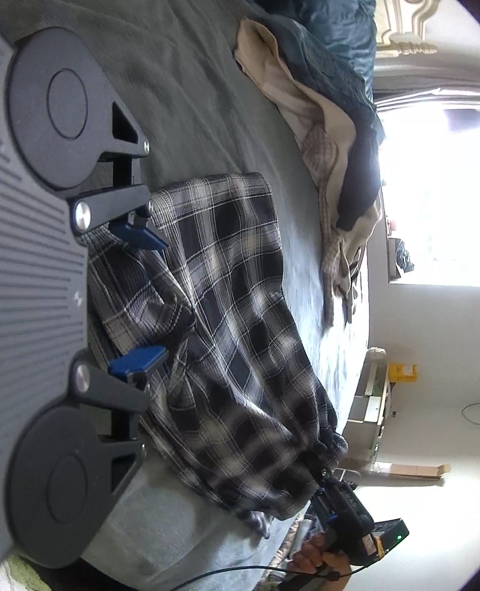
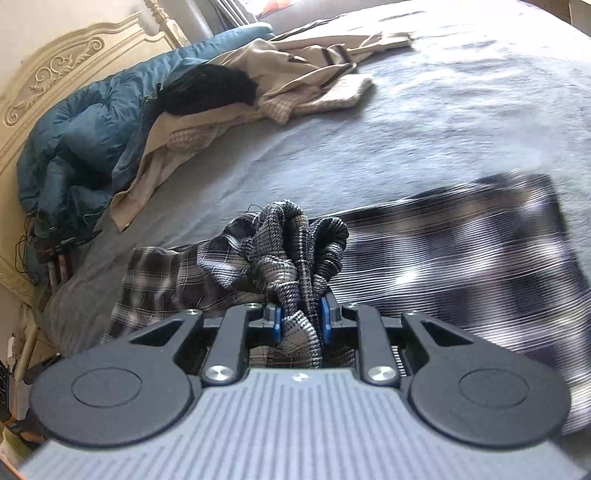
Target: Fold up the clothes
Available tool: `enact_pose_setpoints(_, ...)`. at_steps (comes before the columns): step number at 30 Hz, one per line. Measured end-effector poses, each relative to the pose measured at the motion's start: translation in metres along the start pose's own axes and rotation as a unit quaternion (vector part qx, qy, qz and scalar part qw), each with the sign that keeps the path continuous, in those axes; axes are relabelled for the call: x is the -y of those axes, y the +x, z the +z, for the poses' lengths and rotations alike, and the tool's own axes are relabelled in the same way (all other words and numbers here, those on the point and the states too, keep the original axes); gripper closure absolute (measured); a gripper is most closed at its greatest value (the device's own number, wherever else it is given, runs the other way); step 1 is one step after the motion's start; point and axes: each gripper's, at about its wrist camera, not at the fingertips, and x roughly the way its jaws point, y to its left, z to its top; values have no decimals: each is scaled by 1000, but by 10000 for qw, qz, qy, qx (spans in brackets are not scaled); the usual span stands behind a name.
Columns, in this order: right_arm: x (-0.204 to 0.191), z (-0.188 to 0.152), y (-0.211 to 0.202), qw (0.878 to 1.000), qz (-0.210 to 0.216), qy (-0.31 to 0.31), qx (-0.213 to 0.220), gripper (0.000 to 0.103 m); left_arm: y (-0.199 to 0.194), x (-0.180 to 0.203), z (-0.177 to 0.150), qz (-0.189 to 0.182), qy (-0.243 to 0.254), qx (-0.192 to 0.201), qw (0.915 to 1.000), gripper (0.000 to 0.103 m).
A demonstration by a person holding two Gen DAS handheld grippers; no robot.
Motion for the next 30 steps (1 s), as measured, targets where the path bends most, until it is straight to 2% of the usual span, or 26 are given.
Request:
enact_pose_setpoints(13, 67, 10, -31, 9998, -34, 107, 135, 86, 25, 38, 19, 44, 309, -152, 9994, 44)
enact_pose_setpoints(30, 134, 12, -42, 9990, -63, 415, 180, 86, 52, 59, 36, 77, 673, -306, 9972, 44)
